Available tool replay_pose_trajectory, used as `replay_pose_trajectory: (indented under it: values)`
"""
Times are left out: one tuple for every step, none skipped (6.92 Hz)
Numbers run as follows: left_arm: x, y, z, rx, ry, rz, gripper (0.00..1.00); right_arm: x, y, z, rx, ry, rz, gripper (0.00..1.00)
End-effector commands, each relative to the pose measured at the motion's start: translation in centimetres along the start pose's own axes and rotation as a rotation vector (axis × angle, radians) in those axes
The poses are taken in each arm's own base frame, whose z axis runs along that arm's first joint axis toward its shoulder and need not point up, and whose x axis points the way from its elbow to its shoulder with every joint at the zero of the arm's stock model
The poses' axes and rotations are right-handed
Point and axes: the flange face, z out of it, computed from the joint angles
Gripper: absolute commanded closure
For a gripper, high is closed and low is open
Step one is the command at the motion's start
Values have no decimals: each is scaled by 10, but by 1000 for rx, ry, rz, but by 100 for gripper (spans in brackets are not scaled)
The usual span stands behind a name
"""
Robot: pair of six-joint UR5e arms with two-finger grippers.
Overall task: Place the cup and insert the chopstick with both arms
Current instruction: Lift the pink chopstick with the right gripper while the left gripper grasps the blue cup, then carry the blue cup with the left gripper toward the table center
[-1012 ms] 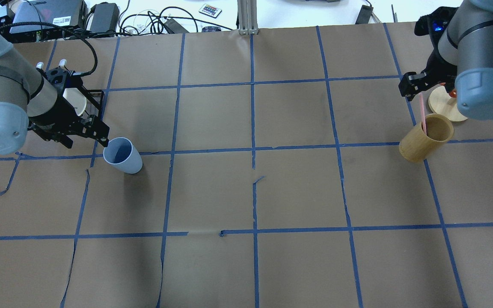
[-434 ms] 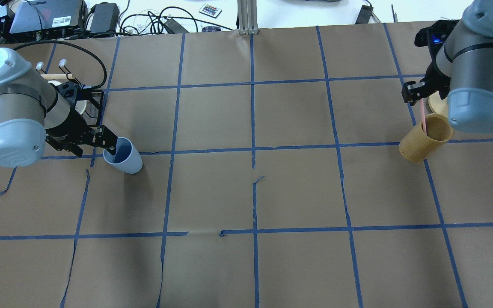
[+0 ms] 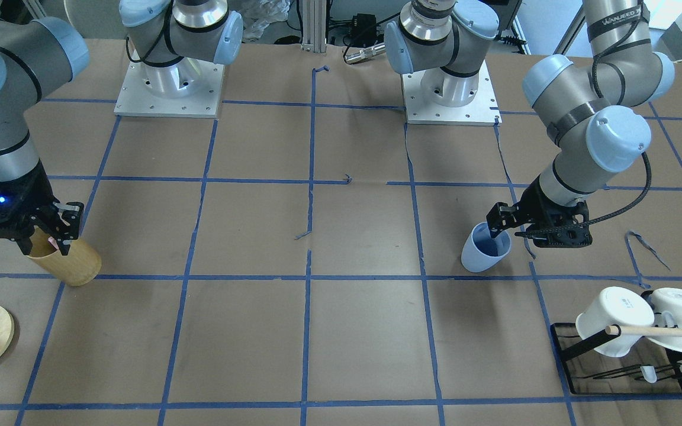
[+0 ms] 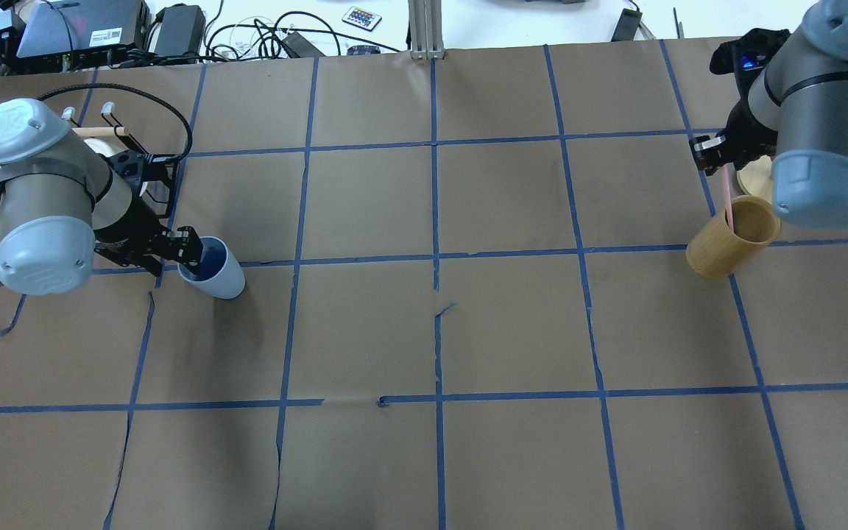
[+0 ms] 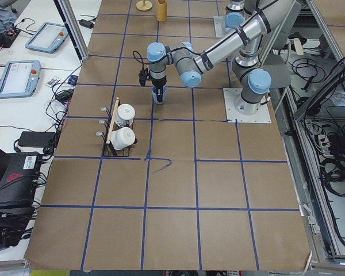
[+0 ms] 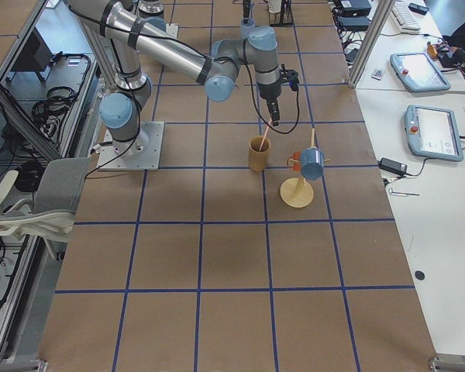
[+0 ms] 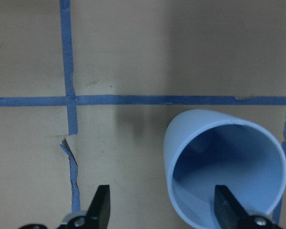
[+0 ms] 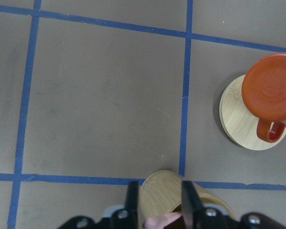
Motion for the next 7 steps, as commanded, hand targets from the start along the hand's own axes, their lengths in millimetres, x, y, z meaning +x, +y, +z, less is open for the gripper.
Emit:
replay_pose_trajectory:
  values:
    - [1,-5,10,-11,34,-16,100,1,-1,-2,2,2,-7,100]
    - [8,-8,8,-8,35,-60,100,3,-3,-8,9,4,-5,100]
    - [35,-10,-1,8,28,-51,100,6,-7,-24,19,7,-4,100]
    - [79,-10,-22,50,15,-40,100,9,-12,-39,16,7,-3,100]
    - [143,-3,-33,67,6,-44,100,12,-14,-55,10,6,-5,100]
    - [202,6,-34,80,15,-105,100,14,-18,-68,7,5,-5,100]
    - [253,10,-39,95,30,-160,100,17,-22,-88,5,2,-5,100]
